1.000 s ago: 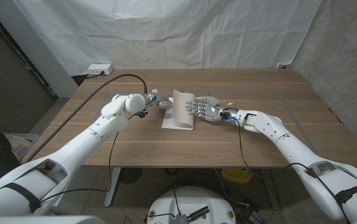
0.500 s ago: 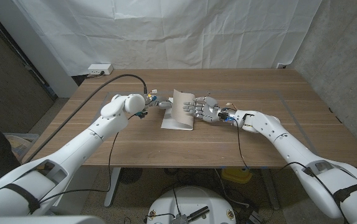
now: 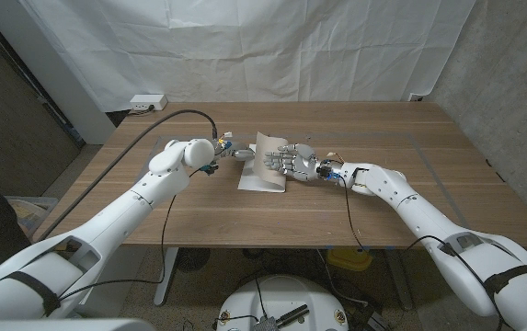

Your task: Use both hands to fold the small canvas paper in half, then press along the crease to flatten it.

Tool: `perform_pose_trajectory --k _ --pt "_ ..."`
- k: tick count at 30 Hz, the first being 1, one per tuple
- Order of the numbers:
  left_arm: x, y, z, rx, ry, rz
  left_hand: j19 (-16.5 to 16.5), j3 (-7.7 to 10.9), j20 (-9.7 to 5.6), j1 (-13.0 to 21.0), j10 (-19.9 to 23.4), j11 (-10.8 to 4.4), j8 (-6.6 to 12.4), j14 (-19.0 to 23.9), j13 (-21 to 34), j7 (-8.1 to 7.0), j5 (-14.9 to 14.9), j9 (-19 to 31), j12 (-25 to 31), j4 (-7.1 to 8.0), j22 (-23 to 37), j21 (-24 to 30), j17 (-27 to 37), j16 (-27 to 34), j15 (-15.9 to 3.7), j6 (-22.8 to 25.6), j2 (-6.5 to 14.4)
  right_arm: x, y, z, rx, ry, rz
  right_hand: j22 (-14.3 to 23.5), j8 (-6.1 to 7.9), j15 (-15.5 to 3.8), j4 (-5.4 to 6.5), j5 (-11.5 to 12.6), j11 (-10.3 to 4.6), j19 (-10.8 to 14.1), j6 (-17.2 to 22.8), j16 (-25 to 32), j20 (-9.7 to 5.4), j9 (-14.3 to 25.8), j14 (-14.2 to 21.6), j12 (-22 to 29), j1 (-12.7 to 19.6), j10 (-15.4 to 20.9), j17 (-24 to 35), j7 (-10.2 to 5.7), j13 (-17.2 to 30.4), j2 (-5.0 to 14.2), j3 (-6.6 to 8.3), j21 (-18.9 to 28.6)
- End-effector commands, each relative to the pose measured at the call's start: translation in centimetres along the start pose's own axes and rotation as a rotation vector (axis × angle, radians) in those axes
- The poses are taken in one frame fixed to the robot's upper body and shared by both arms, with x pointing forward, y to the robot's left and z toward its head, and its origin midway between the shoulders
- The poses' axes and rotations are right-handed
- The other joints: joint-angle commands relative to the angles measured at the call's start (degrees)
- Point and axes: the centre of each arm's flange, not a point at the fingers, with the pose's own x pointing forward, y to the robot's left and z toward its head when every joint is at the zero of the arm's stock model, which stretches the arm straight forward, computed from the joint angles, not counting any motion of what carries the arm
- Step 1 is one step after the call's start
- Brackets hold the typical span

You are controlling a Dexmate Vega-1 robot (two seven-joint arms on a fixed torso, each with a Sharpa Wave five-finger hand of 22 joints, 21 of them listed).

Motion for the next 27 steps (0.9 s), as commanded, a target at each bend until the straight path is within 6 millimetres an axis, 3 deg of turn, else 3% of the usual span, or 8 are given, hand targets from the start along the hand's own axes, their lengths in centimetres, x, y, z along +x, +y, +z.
perform_pose_trajectory --k 1,11,17,21,27 --pt "0.2 0.2 0.2 -0.015 -0.014 0.021 1.34 -0.08 0.23 -0.35 3.38 1.60 0.23 0.86 2.80 0.65 0.26 0.16 0.49 -0.09 0.24 0.56 0.22 0.42 -0.04 0.79 2.05 1.1 0.3 -0.4 0.002 0.033 0.022 0.18 -0.04 0.16 0.02 0.41 0.09 -0.20 -0.22 -0.26 -0.16 0.17 -0.46 -0.07 0.66 -0.37 0.21 3.17 0.04 0.23 0.54 -0.14" --pt "-0.4 0.4 0.2 -0.016 -0.027 0.049 1.46 -0.09 0.17 -0.29 3.31 1.72 0.21 0.90 2.80 0.55 0.28 0.16 0.44 -0.13 0.24 0.55 0.22 0.42 -0.04 0.70 2.10 1.5 0.3 -0.8 0.001 0.052 0.017 0.14 -0.08 0.14 -0.09 0.51 0.07 -0.59 -0.72 -0.34 -0.35 0.17 -1.17 -0.06 1.10 -1.00 0.30 3.17 0.05 0.38 1.03 -0.36" --pt "-1.7 0.9 0.0 -0.008 -0.037 0.110 3.86 -0.01 0.66 0.01 5.01 2.47 0.95 2.82 2.80 1.12 0.26 0.17 0.99 -0.41 0.21 1.30 0.16 0.92 0.52 3.17 2.06 1.3 0.3 -0.8 -0.009 0.055 0.003 0.12 -0.06 0.19 -0.19 0.56 0.09 -0.68 -0.88 -0.32 -0.37 0.17 -1.38 0.03 1.36 -1.06 0.34 3.19 0.06 0.43 1.30 -0.41" --pt "-2.7 1.4 -0.1 -0.008 -0.043 0.176 5.98 0.16 1.39 0.60 5.75 2.47 1.03 4.32 2.77 1.00 0.17 0.16 1.11 -1.08 0.18 1.97 0.09 1.15 0.97 4.08 1.67 1.3 0.3 -0.7 -0.017 0.057 -0.002 0.12 -0.05 0.23 -0.23 0.57 0.09 -0.69 -0.92 -0.31 -0.37 0.18 -1.43 0.05 1.45 -1.13 0.36 3.19 0.06 0.44 1.39 -0.43" --pt "-4.3 2.2 -0.1 0.008 -0.047 0.309 8.38 1.75 2.48 2.97 8.59 2.73 1.65 8.73 2.81 1.34 -0.21 0.25 1.69 -3.26 0.17 2.58 0.14 1.79 1.46 7.53 1.86 1.2 0.4 -0.5 -0.031 0.057 -0.010 0.11 -0.04 0.24 -0.28 0.59 0.10 -0.79 -1.00 -0.30 -0.32 0.18 -1.58 0.10 1.59 -1.18 0.39 3.21 0.06 0.42 1.53 -0.48"
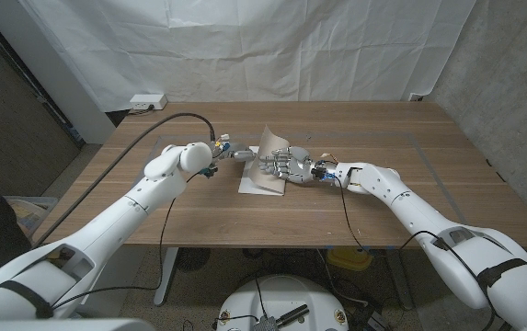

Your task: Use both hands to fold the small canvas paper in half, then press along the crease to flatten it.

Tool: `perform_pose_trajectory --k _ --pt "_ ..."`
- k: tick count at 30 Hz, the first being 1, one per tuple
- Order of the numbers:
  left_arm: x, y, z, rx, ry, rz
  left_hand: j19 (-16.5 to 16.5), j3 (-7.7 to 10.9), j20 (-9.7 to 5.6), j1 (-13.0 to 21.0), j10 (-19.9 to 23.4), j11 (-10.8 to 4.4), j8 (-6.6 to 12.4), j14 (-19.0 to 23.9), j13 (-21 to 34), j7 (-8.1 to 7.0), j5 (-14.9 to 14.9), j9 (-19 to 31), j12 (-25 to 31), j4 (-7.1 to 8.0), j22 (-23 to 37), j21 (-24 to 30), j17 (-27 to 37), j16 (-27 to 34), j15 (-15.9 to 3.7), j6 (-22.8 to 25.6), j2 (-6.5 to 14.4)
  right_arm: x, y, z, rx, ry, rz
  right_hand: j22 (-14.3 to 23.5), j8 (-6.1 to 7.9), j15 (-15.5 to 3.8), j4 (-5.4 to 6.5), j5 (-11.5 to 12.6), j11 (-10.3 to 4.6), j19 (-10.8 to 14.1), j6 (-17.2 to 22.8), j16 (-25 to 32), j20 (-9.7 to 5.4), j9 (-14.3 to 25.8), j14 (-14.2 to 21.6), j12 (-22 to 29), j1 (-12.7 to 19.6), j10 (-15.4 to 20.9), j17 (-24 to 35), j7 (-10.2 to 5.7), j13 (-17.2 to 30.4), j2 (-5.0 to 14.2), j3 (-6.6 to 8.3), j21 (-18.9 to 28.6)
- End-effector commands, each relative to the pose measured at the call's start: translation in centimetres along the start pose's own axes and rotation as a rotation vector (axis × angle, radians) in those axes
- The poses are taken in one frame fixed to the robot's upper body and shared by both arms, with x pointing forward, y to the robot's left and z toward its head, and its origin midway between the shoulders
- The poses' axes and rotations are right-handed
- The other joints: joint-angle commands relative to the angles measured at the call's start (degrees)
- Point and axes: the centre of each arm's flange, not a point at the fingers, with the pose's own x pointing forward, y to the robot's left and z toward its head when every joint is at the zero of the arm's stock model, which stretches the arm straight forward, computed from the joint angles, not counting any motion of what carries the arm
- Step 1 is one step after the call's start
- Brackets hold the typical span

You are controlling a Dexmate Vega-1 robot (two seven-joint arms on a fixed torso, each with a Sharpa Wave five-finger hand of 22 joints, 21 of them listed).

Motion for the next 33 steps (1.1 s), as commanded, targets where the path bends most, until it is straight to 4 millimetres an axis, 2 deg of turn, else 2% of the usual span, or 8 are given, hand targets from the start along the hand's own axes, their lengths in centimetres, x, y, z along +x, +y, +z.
perform_pose_trajectory --k 1,5,16,19,23,25,27,33 --pt "-2.8 2.6 0.0 0.034 -0.011 0.232 2.74 1.31 1.73 2.04 2.72 0.10 0.44 3.25 0.06 0.27 -0.36 0.15 0.46 -1.84 0.10 0.45 0.17 0.14 0.15 3.01 1.48 -0.2 0.0 0.1 -0.022 0.006 -0.020 0.10 -0.04 0.03 -0.22 0.36 -0.01 -0.52 -0.25 0.04 -0.01 0.16 -0.41 0.12 0.57 -0.07 0.14 3.22 0.07 -0.04 0.55 -0.06" --pt "-3.6 3.3 0.0 0.057 0.004 0.304 3.54 2.98 1.83 4.30 5.90 -0.15 1.08 5.98 0.27 0.51 -1.09 0.33 1.16 -4.08 0.30 0.71 0.32 0.35 0.14 6.60 1.73 -0.4 0.1 0.1 -0.028 0.005 -0.025 0.10 -0.04 0.09 -0.22 0.35 0.00 -0.53 -0.29 0.06 0.02 0.16 -0.44 0.13 0.60 -0.12 0.17 3.23 0.07 -0.08 0.57 -0.07" --pt "-5.7 5.2 -0.7 0.080 0.030 0.456 2.95 3.91 1.91 5.84 5.77 -0.27 0.88 5.72 0.35 0.19 -1.48 0.39 0.81 -5.78 0.40 0.50 0.34 -0.14 -0.02 7.11 1.68 -0.7 0.2 0.1 -0.041 0.011 -0.034 0.09 -0.02 0.46 -0.20 0.26 0.04 -0.52 -0.44 0.18 0.13 0.15 -0.54 0.28 0.61 -0.10 0.29 3.27 0.07 -0.34 0.52 -0.10" --pt "-6.5 5.5 -0.6 0.088 0.009 0.537 3.44 4.56 1.76 6.73 8.30 -0.23 1.59 7.75 0.58 0.44 -1.92 0.59 1.44 -7.10 0.62 0.81 0.56 0.27 -0.09 10.35 1.53 -0.7 0.2 0.1 -0.042 0.011 -0.037 0.09 -0.01 0.52 -0.19 0.23 0.04 -0.48 -0.47 0.20 0.15 0.15 -0.59 0.31 0.61 -0.09 0.32 3.28 0.07 -0.38 0.50 -0.09" --pt "-7.2 5.7 -0.4 0.095 -0.028 0.634 4.45 4.48 1.53 6.47 12.14 0.37 2.49 11.29 1.32 1.25 -2.04 0.98 2.82 -7.46 0.91 1.50 1.03 1.34 -0.50 14.07 1.39 -0.7 0.2 0.1 -0.044 0.011 -0.037 0.09 0.00 0.61 -0.18 0.21 0.05 -0.45 -0.49 0.22 0.23 0.15 -0.61 0.35 0.59 -0.07 0.35 3.28 0.07 -0.41 0.47 -0.09" --pt "-7.2 5.7 -0.3 0.095 -0.040 0.654 4.77 4.52 1.47 6.60 12.35 0.29 2.48 11.44 1.40 1.27 -2.02 1.01 2.90 -7.67 0.94 1.66 1.01 1.35 -0.68 14.15 1.33 -0.7 0.2 0.2 -0.046 0.011 -0.037 0.09 0.01 0.65 -0.17 0.19 0.05 -0.43 -0.49 0.23 0.27 0.15 -0.62 0.36 0.58 -0.06 0.37 3.28 0.06 -0.44 0.46 -0.08" --pt "-7.0 5.6 -0.4 0.093 -0.048 0.646 4.70 4.56 1.50 6.83 11.68 0.24 1.64 10.92 1.60 0.19 -1.96 1.04 2.60 -8.05 1.02 1.75 1.16 1.09 -0.69 12.44 1.41 -0.7 0.2 0.2 -0.046 0.009 -0.036 0.09 0.01 0.70 -0.16 0.17 0.06 -0.42 -0.51 0.25 0.30 0.15 -0.64 0.38 0.57 -0.05 0.39 3.28 0.06 -0.47 0.43 -0.08" --pt "-5.7 5.1 -1.1 0.091 -0.079 0.552 0.06 4.36 2.42 6.87 6.17 -1.00 -0.91 5.47 1.84 -1.95 -1.98 0.92 0.14 -8.95 1.20 0.41 1.57 -0.84 -1.06 6.32 1.47 -1.0 0.2 0.3 -0.048 0.009 -0.045 0.09 0.05 0.91 -0.10 0.05 0.08 -0.19 -0.55 0.41 0.42 0.15 -0.51 0.50 0.46 0.03 0.49 3.30 0.06 -0.60 0.28 -0.02"
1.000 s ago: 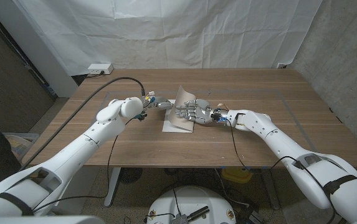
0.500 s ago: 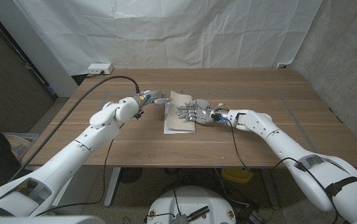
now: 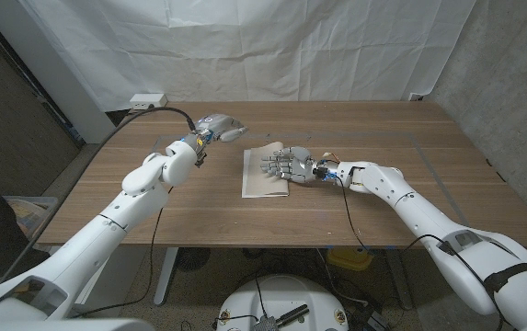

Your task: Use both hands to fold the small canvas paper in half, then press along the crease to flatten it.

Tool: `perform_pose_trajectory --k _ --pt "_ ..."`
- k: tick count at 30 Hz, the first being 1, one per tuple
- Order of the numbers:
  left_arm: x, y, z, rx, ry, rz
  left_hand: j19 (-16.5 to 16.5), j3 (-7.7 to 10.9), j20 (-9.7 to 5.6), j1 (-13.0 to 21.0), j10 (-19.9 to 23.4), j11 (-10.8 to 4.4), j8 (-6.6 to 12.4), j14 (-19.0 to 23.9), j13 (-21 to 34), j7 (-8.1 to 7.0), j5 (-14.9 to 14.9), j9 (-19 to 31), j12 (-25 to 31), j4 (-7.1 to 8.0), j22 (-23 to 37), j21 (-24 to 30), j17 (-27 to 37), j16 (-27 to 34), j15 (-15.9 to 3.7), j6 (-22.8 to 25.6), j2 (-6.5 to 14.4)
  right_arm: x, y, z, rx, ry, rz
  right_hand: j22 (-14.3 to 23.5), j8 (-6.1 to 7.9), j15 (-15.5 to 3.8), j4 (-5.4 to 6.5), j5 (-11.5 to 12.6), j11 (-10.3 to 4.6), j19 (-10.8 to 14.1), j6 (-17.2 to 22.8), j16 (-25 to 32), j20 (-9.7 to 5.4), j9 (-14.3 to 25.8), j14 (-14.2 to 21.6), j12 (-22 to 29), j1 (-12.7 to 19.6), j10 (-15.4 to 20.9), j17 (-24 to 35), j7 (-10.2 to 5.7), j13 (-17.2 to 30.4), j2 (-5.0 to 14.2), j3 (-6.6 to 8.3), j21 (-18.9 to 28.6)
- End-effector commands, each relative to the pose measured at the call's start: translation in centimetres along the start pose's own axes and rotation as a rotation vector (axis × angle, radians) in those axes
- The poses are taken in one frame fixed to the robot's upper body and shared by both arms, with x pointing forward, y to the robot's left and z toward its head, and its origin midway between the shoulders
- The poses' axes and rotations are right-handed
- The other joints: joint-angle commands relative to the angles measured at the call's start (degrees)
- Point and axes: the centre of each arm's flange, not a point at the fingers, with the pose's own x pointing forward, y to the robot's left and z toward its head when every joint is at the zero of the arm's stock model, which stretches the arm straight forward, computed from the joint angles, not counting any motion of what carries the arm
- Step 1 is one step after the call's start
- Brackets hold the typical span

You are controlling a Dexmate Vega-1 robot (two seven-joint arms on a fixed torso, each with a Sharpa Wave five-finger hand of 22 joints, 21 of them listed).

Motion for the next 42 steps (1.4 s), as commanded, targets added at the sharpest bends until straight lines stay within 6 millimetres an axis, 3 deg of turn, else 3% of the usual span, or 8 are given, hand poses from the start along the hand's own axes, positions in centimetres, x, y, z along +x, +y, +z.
perform_pose_trajectory --k 1,5,9,16,22,26,31,42 --pt "0.4 -0.7 -0.9 -0.019 -0.072 -0.032 -3.55 -0.12 0.32 -0.04 -3.07 -1.10 -1.10 -3.78 0.14 -1.26 -0.03 -0.05 -1.38 -0.45 0.13 -1.10 0.24 -1.21 -0.82 -3.22 0.34 -0.3 0.1 0.1 -0.006 -0.001 -0.011 0.08 0.06 0.44 0.14 0.04 0.39 0.42 -0.35 0.43 0.42 0.18 0.26 0.28 0.23 0.36 0.24 3.09 0.07 -0.40 0.03 -0.02" --pt "1.3 -1.5 -1.5 -0.045 -0.110 -0.107 -5.86 -0.30 -0.15 -1.04 -6.75 -2.30 -1.68 -6.88 -0.14 -1.60 -0.15 -0.23 -2.75 0.31 -0.02 -1.97 0.11 -1.84 -1.77 -6.43 0.66 -0.3 0.1 0.3 -0.011 -0.002 -0.008 0.08 0.07 0.39 0.17 -0.01 0.40 0.47 -0.36 0.48 0.43 0.18 0.26 0.34 0.18 0.42 0.28 3.10 0.07 -0.45 -0.04 -0.01" --pt "2.0 -2.3 -1.8 -0.058 -0.151 -0.164 -6.67 -0.48 -0.16 -1.84 -7.72 -2.25 -1.72 -8.33 -0.27 -1.71 -0.08 -0.31 -2.94 1.15 -0.07 -2.27 0.08 -2.01 -1.98 -7.55 1.06 -0.2 0.3 0.6 -0.019 -0.003 -0.003 0.08 0.09 0.41 0.23 -0.09 0.40 0.55 -0.38 0.57 0.43 0.18 0.36 0.42 0.07 0.55 0.34 3.10 0.07 -0.53 -0.17 0.01" --pt "3.2 -4.1 -2.0 -0.077 -0.202 -0.319 -8.99 -1.40 0.49 -4.61 -9.83 -1.79 -1.31 -11.91 -0.59 -1.61 0.25 -0.41 -3.17 4.34 -0.10 -3.09 0.03 -2.18 -1.59 -8.26 1.72 -0.2 0.3 0.8 -0.024 -0.006 -0.006 0.09 0.12 0.43 0.30 -0.17 0.42 0.68 -0.39 0.66 0.48 0.18 0.42 0.48 -0.04 0.58 0.41 3.10 0.06 -0.58 -0.31 0.04" --pt "3.6 -4.9 -1.9 -0.088 -0.219 -0.396 -11.34 -2.54 0.38 -6.79 -13.37 -2.84 -1.80 -15.83 -1.03 -3.42 0.59 -0.63 -3.64 6.54 -0.27 -4.08 -0.33 -2.36 -1.81 -11.18 0.52 -0.1 0.3 0.9 -0.024 -0.009 -0.007 0.09 0.13 0.44 0.33 -0.22 0.42 0.72 -0.42 0.70 0.49 0.17 0.41 0.53 -0.10 0.63 0.46 3.09 0.06 -0.57 -0.38 0.04" --pt "3.8 -5.4 -1.9 -0.094 -0.227 -0.441 -12.53 -3.08 0.22 -7.50 -15.05 -3.47 -1.86 -17.89 -1.27 -3.84 0.73 -0.77 -3.76 7.12 -0.42 -4.65 -0.55 -2.54 -2.33 -12.52 -0.30 0.0 0.3 1.0 -0.027 -0.009 -0.006 0.09 0.14 0.48 0.34 -0.24 0.42 0.76 -0.43 0.73 0.51 0.17 0.43 0.53 -0.12 0.59 0.49 3.08 0.06 -0.56 -0.40 0.04" --pt "4.0 -6.0 -1.7 -0.091 -0.231 -0.500 -15.48 -4.03 -0.66 -8.62 -20.45 -4.02 -1.94 -22.89 -1.77 -4.66 1.12 -0.95 -4.12 8.46 -0.80 -6.23 -0.91 -2.72 -2.56 -16.22 -1.24 0.0 0.4 1.1 -0.029 -0.009 -0.007 0.09 0.15 0.47 0.34 -0.27 0.42 0.78 -0.45 0.79 0.52 0.17 0.48 0.56 -0.14 0.60 0.53 3.09 0.06 -0.53 -0.43 0.03" --pt "3.8 -7.0 -1.5 -0.079 -0.218 -0.576 -16.42 -4.48 -0.93 -8.93 -20.24 -4.10 -1.44 -23.97 -1.89 -4.49 1.24 -0.99 -3.28 8.99 -0.91 -6.83 -1.00 -2.35 -2.75 -16.37 -1.55 0.2 0.7 1.3 -0.040 -0.010 -0.003 0.09 0.17 0.42 0.34 -0.32 0.42 0.81 -0.46 0.84 0.49 0.17 0.47 0.62 -0.17 0.63 0.60 3.09 0.05 -0.49 -0.46 0.02"
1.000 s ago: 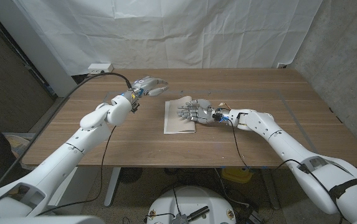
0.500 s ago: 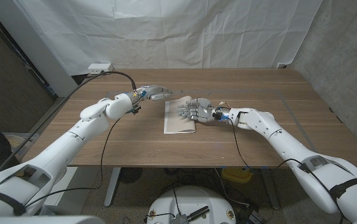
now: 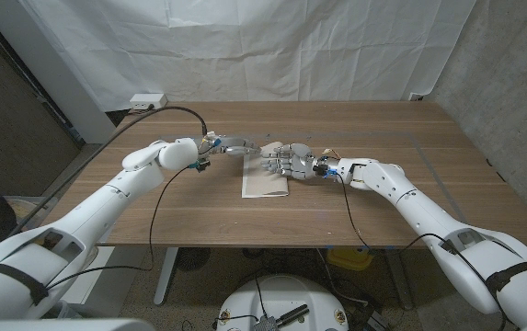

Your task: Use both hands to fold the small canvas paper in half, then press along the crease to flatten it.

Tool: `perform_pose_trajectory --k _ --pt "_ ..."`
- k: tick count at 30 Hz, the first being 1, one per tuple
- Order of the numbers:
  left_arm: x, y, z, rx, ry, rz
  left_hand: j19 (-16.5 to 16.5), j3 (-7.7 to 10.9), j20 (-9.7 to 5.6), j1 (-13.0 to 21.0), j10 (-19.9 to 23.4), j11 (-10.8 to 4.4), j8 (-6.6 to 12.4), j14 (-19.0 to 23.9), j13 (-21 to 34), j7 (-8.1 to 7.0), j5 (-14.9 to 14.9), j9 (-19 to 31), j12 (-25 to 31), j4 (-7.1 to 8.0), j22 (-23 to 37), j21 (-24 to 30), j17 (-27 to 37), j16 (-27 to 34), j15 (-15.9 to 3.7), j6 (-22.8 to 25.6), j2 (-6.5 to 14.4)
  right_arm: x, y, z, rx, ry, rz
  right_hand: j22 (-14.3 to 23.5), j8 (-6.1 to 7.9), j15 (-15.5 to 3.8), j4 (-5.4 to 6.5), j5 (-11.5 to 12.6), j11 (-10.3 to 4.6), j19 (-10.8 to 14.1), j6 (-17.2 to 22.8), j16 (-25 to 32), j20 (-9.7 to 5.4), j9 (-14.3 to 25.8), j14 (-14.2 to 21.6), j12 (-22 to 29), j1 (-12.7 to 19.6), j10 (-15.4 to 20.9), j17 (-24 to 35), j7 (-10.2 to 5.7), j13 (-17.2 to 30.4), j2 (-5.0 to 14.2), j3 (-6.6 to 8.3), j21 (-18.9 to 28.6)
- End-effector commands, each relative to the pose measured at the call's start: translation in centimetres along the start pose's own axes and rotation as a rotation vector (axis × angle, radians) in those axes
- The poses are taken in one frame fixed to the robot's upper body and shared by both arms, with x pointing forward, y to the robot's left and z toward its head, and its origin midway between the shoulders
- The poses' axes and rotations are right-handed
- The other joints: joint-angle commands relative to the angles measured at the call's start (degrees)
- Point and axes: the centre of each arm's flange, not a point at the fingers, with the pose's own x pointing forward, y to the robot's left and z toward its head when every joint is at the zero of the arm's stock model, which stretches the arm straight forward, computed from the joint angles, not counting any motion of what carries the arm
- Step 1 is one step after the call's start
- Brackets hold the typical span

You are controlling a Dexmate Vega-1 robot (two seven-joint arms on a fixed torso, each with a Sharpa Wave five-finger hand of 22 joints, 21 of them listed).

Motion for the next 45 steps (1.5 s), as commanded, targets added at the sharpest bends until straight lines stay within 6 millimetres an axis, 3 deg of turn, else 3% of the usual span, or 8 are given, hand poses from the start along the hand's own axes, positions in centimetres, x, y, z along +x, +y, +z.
perform_pose_trajectory --k 1,13,24,30,32,35,39,45 --pt "0.6 -1.0 0.0 -0.003 0.010 -0.108 -0.60 -0.03 0.02 0.28 0.95 -0.05 0.57 -0.24 0.14 0.06 0.56 -0.02 0.75 0.48 0.03 -0.35 0.17 0.40 -2.34 0.58 -0.06 0.2 0.3 0.3 -0.012 -0.002 0.003 0.08 0.18 0.37 -0.06 0.00 0.21 0.15 -0.15 0.34 -0.13 0.17 0.31 0.42 -0.17 0.42 0.26 3.40 0.06 -0.49 -0.05 0.00" --pt "0.6 -1.3 -0.1 0.001 0.024 -0.141 -0.96 -0.39 -0.15 0.08 1.52 -0.01 0.80 -0.28 0.10 0.39 0.61 -0.03 1.08 0.78 0.00 -0.62 0.14 0.58 -2.78 1.10 -0.33 0.0 0.8 0.9 -0.038 -0.006 0.005 0.08 0.19 0.42 -0.06 -0.03 0.22 0.14 -0.18 0.33 -0.09 0.17 0.16 0.41 -0.21 0.33 0.31 3.40 0.05 -0.49 -0.10 -0.04" --pt "0.7 -1.3 -0.1 -0.002 0.018 -0.137 -0.94 -0.61 -0.40 -0.02 1.69 -0.18 0.80 -0.12 0.08 0.49 0.67 -0.03 1.20 0.98 -0.02 -0.71 0.10 0.72 -2.96 1.10 -0.44 -0.1 1.4 3.7 -0.174 -0.050 -0.010 0.08 0.23 0.67 -0.05 -0.12 -0.19 -0.59 -0.21 0.16 0.22 0.18 -0.68 0.42 -0.33 0.09 0.49 3.27 0.04 -0.48 -0.25 -0.40" --pt "0.6 -1.4 -0.1 -0.009 0.015 -0.129 -0.88 -0.72 -0.44 -0.03 1.74 -0.11 0.84 -0.02 0.07 0.52 0.69 -0.03 1.23 1.05 -0.03 -0.74 0.08 0.78 -2.96 1.21 -0.49 -0.3 1.7 5.4 -0.313 -0.121 -0.091 0.08 0.99 0.96 -1.72 -0.24 -1.58 -1.86 1.83 0.08 0.63 0.27 -2.19 0.93 0.87 1.02 0.91 2.24 0.06 -0.60 -0.13 -1.04" --pt "0.6 -1.3 -0.1 -0.010 0.014 -0.126 -0.87 -0.74 -0.44 -0.03 1.77 -0.08 0.81 -0.01 0.07 0.61 0.70 -0.03 1.25 1.07 -0.03 -0.74 0.08 0.79 -2.96 1.14 -0.50 -0.3 1.8 5.9 -0.370 -0.141 -0.124 0.10 1.31 0.99 -2.27 -0.47 -2.76 -2.58 3.15 0.05 0.87 0.31 -3.10 1.21 1.19 1.65 1.22 1.06 0.08 -0.67 -0.44 -1.39" --pt "0.6 -1.3 -0.2 -0.014 0.014 -0.125 -0.85 -0.79 -0.45 -0.03 1.88 -0.13 0.80 0.04 0.07 0.64 0.72 -0.04 1.29 1.09 -0.04 -0.76 0.07 0.81 -2.97 1.12 -0.52 -0.2 2.0 6.7 -0.462 -0.153 -0.170 0.10 1.79 0.80 -2.89 -0.71 -3.23 -4.26 5.23 -0.16 0.75 0.34 -4.56 1.47 1.55 2.41 1.52 -0.90 0.11 -0.75 -0.83 -2.13" --pt "0.6 -1.2 -0.2 -0.017 0.012 -0.120 -0.81 -0.86 -0.49 -0.02 2.01 -0.13 0.81 0.04 0.06 0.61 0.74 -0.04 1.35 1.13 -0.04 -0.78 0.05 0.82 -2.96 1.14 -0.54 0.1 2.3 7.5 -0.587 -0.136 -0.217 0.13 2.36 -0.61 -4.93 -0.92 -4.69 -7.04 8.43 -0.54 0.42 0.34 -7.10 1.73 3.35 3.54 1.75 -3.27 0.15 -0.62 -0.92 -3.34" --pt "0.8 -1.1 -0.2 -0.020 0.011 -0.118 -0.77 -0.93 -0.66 0.00 2.06 -0.11 0.82 0.12 0.06 0.66 0.77 -0.04 1.37 1.16 -0.05 -0.82 0.04 0.85 -2.94 1.15 -0.56 0.8 2.7 8.0 -0.756 -0.096 -0.295 0.07 2.38 -0.93 -6.91 -1.18 -4.45 -10.04 10.01 -0.99 0.62 0.32 -9.37 1.67 4.99 3.77 1.69 -3.44 0.19 -1.47 -1.39 -4.65"
